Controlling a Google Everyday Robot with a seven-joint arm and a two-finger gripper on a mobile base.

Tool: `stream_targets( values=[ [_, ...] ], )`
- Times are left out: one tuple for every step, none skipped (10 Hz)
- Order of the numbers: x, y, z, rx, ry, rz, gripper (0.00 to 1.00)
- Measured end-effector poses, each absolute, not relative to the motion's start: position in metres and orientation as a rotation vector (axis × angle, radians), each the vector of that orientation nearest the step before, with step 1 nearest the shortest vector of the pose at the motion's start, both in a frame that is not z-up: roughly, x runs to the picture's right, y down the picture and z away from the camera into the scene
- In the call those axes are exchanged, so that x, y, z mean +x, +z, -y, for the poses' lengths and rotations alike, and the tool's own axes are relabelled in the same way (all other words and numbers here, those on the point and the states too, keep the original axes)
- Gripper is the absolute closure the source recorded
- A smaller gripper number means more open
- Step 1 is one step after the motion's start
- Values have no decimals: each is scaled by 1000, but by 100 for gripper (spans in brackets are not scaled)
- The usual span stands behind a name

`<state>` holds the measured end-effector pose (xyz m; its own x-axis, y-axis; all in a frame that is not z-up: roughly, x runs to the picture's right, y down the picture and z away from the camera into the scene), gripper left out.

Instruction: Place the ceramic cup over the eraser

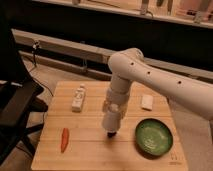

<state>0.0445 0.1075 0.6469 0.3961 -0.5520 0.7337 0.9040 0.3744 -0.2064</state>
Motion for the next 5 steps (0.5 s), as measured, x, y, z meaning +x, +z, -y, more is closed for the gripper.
stream_targets(
  values=[
    [44,648,-109,-665,-1014,624,20],
    [44,648,-110,-667,-1015,624,20],
    [44,649,-111,-669,-1015,625,20],
    [44,648,-111,-669,-1016,625,20],
    [44,649,-108,-664,-1013,624,20]
  ],
)
